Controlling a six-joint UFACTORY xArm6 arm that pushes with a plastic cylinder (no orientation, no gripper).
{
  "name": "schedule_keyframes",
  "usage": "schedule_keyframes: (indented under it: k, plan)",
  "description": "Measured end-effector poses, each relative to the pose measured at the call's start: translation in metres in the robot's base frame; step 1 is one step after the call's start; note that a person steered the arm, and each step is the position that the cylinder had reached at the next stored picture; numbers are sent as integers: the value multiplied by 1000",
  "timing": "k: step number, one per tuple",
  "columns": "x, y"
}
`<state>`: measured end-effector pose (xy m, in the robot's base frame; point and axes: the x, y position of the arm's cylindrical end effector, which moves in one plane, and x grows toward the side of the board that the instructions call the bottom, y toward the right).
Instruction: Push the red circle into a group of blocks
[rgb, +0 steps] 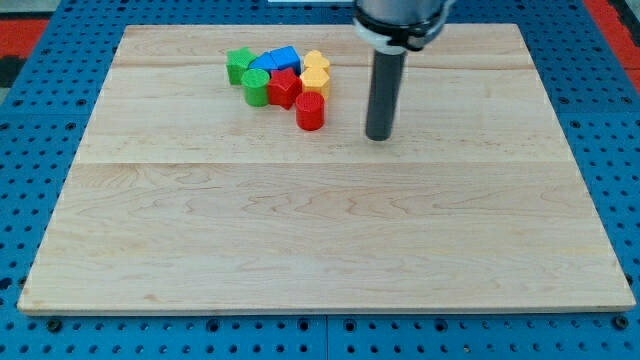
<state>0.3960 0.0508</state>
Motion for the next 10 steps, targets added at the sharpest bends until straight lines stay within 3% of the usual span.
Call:
schedule_keyframes:
  k: [1,4,8,9,10]
  plan:
    - [-24,-24]
    - [3,-54]
    - [-17,-70]
    - [12,-140]
    - [-33,-221]
